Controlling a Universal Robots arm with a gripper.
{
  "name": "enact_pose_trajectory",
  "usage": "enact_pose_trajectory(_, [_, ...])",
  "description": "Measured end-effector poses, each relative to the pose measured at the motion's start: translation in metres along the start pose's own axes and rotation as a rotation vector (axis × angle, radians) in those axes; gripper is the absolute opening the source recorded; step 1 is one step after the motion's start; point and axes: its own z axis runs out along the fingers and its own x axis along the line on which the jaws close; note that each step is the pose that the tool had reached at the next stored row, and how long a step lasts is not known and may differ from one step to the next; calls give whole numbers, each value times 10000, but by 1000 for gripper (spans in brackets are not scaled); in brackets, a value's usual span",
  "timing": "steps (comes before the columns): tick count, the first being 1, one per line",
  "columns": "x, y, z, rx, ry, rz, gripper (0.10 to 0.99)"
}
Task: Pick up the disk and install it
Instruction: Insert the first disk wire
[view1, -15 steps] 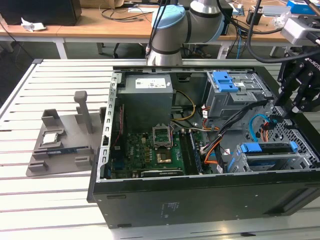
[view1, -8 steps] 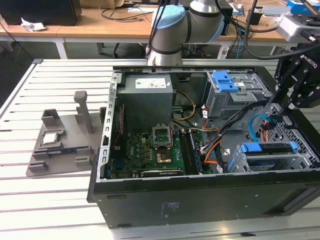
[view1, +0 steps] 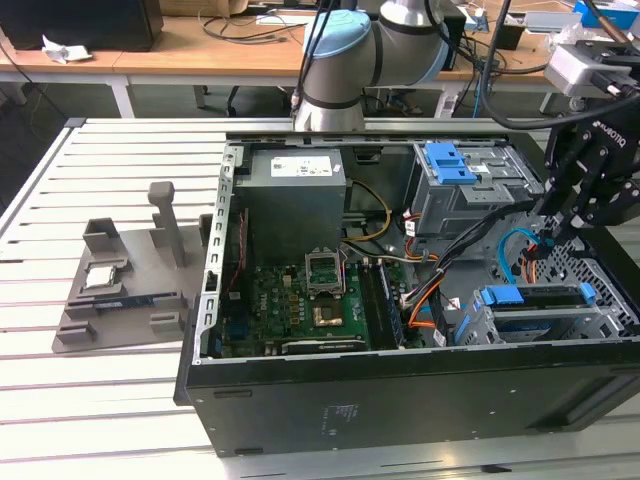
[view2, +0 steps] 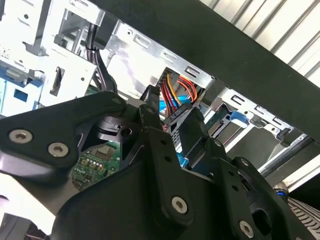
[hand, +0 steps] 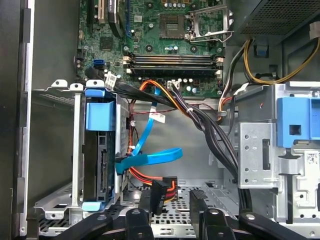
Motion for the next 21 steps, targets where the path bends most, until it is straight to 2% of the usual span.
enact_pose_trajectory(6, [119,3,49,-1,58,2,435])
enact_pose_trajectory(12, [126,3,49,-1,64,3,435])
enact_pose_trajectory(13, [126,3,50,-1,64,4,357])
enact_pose_trajectory(14, [126,3,49,-1,64,4,357])
enact_pose_trajectory(17, [127,3,49,-1,64,4,180])
enact_pose_trajectory(21, [127,3,49,-1,64,3,169])
